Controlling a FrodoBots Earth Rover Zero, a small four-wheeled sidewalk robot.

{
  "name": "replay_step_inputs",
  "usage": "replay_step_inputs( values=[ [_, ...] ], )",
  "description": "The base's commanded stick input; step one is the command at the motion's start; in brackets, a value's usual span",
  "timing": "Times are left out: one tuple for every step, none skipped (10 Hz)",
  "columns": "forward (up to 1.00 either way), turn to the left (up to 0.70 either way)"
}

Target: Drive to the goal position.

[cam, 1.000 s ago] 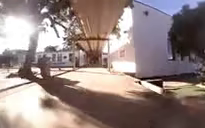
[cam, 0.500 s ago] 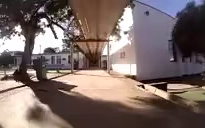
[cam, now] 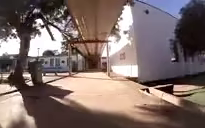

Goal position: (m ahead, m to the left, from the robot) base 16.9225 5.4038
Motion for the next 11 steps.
replay_step_inputs(
  values=[
    [0.7,0.0],
    [0.7,0.0],
    [0.7,0.0],
    [0.7,0.0],
    [0.7,0.0],
    [0.7,0.0],
    [0.7,0.0],
    [0.7,0.0],
    [0.7,0.0],
    [0.7,0.0],
    [0.7,0.0]
  ],
)
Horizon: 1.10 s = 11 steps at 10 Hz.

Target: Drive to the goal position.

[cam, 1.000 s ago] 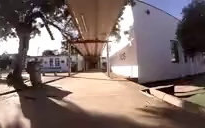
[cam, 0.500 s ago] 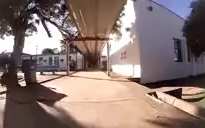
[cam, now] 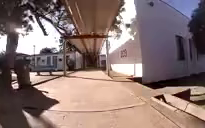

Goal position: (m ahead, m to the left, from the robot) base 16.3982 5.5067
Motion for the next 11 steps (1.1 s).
replay_step_inputs(
  values=[
    [0.7,0.0],
    [0.7,0.0],
    [0.7,0.0],
    [0.7,0.0],
    [0.7,0.0],
    [0.7,0.0],
    [0.7,0.0],
    [0.7,0.0],
    [0.7,0.0],
    [0.7,0.0],
    [0.7,0.0]
  ],
)
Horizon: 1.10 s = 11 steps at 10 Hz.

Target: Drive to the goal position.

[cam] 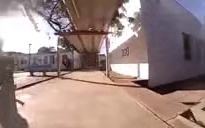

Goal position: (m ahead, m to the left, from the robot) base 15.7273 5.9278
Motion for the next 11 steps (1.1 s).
replay_step_inputs(
  values=[
    [0.7,0.0],
    [0.7,0.0],
    [0.7,0.0],
    [0.7,0.0],
    [0.7,0.0],
    [0.7,0.0],
    [0.7,0.23],
    [0.7,0.34],
    [0.7,0.0],
    [0.7,0.0],
    [0.7,0.0]
  ],
)
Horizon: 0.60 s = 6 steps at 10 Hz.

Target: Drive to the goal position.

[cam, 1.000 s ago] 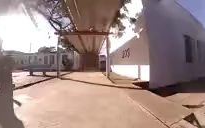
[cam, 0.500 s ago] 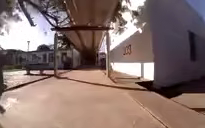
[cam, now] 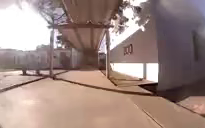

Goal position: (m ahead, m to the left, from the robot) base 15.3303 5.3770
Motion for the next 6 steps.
replay_step_inputs(
  values=[
    [0.7,0.0],
    [0.7,0.0],
    [0.7,0.0],
    [0.7,0.0],
    [0.7,0.0],
    [0.7,0.0]
  ],
)
